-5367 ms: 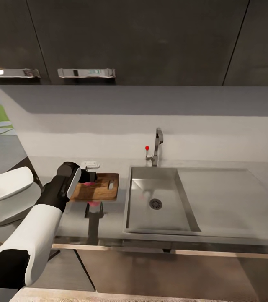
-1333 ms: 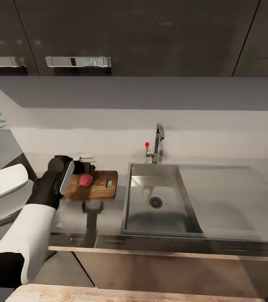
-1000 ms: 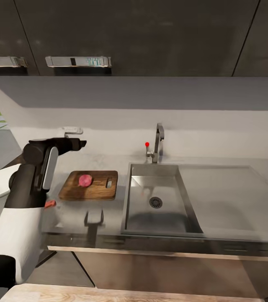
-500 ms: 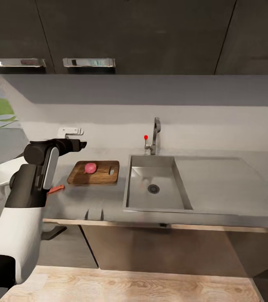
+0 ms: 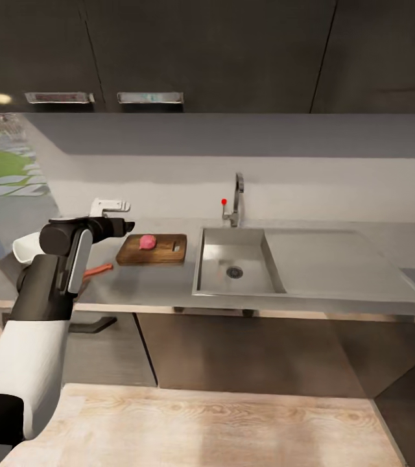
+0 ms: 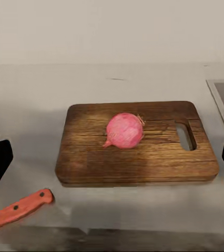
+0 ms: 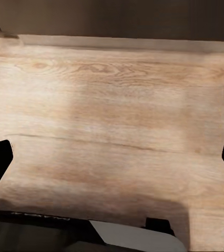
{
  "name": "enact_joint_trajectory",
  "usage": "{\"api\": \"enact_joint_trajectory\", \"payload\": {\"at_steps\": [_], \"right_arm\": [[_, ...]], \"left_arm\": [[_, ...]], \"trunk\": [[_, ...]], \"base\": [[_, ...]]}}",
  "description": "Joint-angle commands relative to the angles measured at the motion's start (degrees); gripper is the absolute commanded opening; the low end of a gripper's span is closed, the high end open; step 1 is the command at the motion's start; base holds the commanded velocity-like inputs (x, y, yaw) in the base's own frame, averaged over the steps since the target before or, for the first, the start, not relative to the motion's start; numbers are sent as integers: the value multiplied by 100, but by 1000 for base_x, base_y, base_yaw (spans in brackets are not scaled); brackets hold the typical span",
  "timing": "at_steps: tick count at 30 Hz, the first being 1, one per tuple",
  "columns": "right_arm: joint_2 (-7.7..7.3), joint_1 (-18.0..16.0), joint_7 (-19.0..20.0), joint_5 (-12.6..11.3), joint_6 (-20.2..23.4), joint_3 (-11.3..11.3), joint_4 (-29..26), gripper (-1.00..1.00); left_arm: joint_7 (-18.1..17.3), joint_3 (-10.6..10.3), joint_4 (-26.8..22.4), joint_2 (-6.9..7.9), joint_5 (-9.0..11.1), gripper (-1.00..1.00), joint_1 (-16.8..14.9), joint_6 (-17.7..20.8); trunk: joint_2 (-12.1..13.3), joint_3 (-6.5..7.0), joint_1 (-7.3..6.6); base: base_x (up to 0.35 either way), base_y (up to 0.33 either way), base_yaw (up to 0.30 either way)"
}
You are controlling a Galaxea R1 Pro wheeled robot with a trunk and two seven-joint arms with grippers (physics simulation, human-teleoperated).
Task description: In the kitchen, take the Vidalia onion out of the sink, dice it on the chopping board with the paring knife, put the diced onion into the bowl on the countertop, then place both the paring knife and the chopping board into the sink.
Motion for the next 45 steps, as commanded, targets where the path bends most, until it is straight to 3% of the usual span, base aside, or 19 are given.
{"api": "enact_joint_trajectory", "payload": {"at_steps": [1,12,26,33,37,41,44,45], "right_arm": [[3,-4,13,-50,-18,41,5,100],[6,-4,5,-50,-10,32,-4,100],[13,-4,4,-50,-12,24,-4,100],[15,-4,2,-50,-10,24,-4,100],[11,-4,-3,-51,-10,20,-4,100],[7,-4,-4,-57,-10,16,-4,100],[7,-4,-4,-58,-10,15,-4,100],[6,-4,-4,-58,-10,15,-7,100]], "left_arm": [[8,-8,36,6,29,100,-4,24],[6,-20,980,-68,38,100,31,-8],[6,-24,1176,-110,38,100,33,-15],[-21,-29,2046,-168,30,100,32,-54],[-35,-40,3065,-222,32,100,40,-653],[-44,-42,4500,-250,30,100,41,-1611],[-45,-45,5903,-277,29,100,41,-2862],[-40,-49,7154,-348,19,100,41,-4060]], "trunk": [[-5,-7,-3],[-5,-7,-3],[-5,-7,-3],[-5,-7,-3],[-5,-7,-3],[-5,-7,-3],[-5,-7,-3],[-5,-7,-3]], "base": [[-335,0,0],[-335,0,0],[-338,0,0],[-341,0,0],[-303,0,0],[-229,0,0],[-110,0,0],[-22,0,0]]}}
